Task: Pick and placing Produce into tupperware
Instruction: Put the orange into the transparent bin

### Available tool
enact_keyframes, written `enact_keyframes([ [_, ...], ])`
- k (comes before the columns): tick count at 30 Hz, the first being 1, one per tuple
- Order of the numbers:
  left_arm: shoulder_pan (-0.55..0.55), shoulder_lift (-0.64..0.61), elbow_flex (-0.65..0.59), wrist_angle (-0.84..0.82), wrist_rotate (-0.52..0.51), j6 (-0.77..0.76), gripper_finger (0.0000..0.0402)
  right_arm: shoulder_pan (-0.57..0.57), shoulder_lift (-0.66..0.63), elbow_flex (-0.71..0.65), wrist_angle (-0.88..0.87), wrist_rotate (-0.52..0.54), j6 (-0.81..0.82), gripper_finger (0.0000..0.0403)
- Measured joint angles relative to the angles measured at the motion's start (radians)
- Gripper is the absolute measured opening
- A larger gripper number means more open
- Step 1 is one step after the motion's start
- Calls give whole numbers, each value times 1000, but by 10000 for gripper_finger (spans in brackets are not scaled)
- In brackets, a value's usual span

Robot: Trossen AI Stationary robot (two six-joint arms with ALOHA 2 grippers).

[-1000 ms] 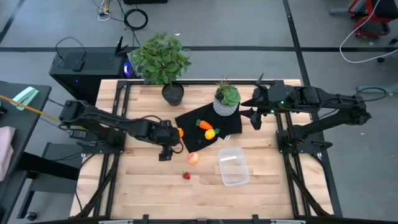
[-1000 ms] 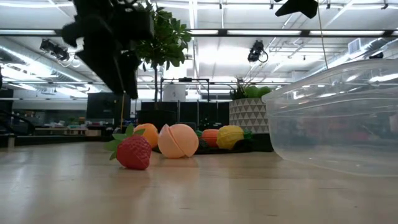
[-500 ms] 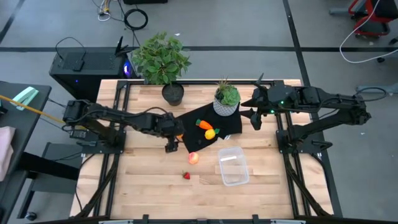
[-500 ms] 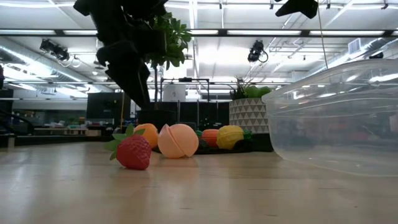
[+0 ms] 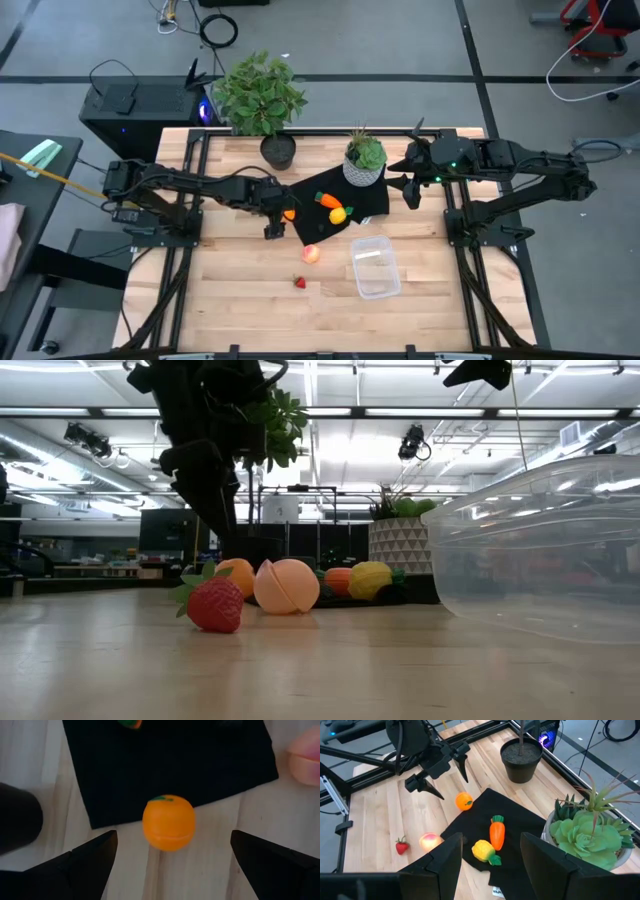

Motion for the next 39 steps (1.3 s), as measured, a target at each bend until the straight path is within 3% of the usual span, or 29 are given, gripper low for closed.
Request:
enact_keyframes([
  [39,20,217,0,78,47,38,398,0,2,0,-2,0,0,208],
])
